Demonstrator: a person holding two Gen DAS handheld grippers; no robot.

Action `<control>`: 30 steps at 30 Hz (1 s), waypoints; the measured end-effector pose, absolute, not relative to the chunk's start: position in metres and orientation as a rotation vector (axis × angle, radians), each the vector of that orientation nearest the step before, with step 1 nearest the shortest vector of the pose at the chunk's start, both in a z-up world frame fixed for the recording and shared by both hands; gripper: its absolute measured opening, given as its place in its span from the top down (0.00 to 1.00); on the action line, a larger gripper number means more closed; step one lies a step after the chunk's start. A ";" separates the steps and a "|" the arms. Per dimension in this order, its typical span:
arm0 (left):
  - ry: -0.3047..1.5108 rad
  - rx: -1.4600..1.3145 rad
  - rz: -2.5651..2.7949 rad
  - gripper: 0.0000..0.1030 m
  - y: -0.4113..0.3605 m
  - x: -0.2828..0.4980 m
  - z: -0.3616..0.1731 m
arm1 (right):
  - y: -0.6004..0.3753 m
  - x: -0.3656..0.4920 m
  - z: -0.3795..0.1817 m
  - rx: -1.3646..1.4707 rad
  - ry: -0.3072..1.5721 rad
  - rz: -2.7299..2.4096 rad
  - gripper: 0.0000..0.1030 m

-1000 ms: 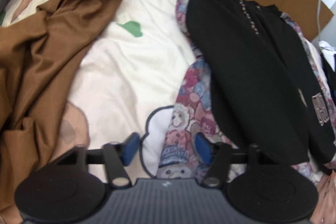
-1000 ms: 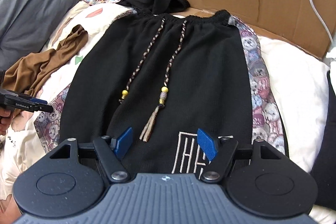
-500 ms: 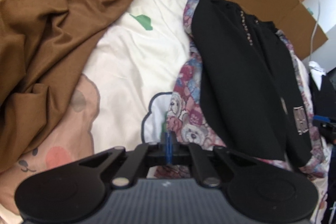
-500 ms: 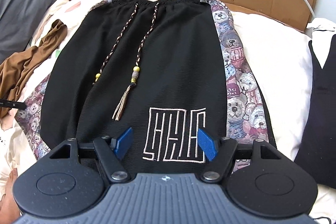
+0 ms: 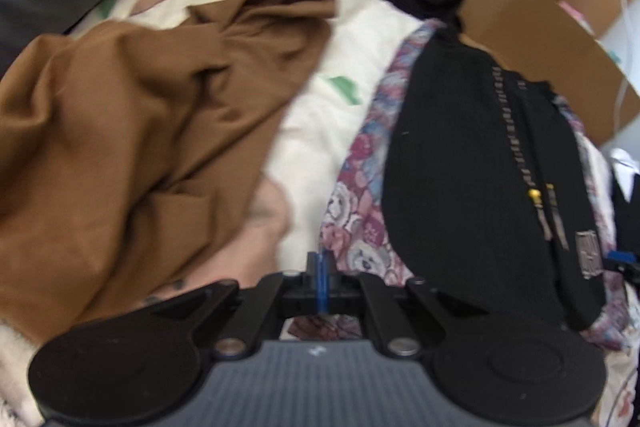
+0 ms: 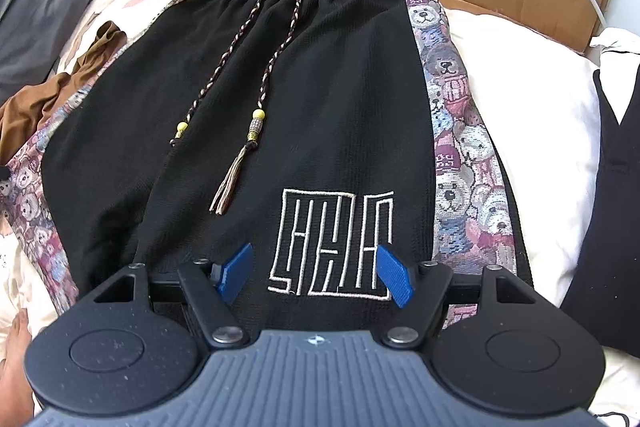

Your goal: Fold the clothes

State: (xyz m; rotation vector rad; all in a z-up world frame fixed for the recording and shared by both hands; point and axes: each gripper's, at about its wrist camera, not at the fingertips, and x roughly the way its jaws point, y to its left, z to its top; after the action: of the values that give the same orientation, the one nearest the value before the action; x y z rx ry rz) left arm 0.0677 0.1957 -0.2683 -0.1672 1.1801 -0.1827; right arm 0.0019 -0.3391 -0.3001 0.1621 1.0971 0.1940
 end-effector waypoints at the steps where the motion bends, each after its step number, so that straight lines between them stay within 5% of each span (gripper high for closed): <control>1: 1.194 -0.155 -0.168 0.99 0.197 0.069 -0.274 | -0.339 0.001 -0.301 0.159 1.101 0.193 0.29; 5: 1.207 -0.109 -0.113 0.94 0.200 0.074 -0.282 | -0.341 0.001 -0.305 0.158 1.121 0.178 0.29; 9: 1.233 -0.126 -0.101 0.56 0.202 0.077 -0.284 | -0.342 -0.002 -0.304 0.153 1.123 0.181 0.29; 14: 1.264 -0.124 -0.065 0.38 0.202 0.071 -0.293 | -0.343 -0.005 -0.304 0.151 1.128 0.192 0.29; 25: 1.287 -0.202 -0.106 0.45 0.208 0.061 -0.320 | -0.325 -0.007 -0.282 0.195 1.081 0.312 0.29; 27: 1.278 -0.208 -0.128 0.75 0.208 0.058 -0.320 | -0.315 -0.007 -0.272 0.203 1.052 0.375 0.29; 30: 1.268 -0.248 -0.155 0.94 0.211 0.054 -0.318 | -0.290 -0.006 -0.262 0.189 1.047 0.487 0.29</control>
State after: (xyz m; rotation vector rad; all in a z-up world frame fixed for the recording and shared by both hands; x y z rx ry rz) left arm 0.0541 0.2106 -0.3183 -0.2484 1.2677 -0.1554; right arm -0.0057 -0.2904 -0.2624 0.1894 1.0468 0.4870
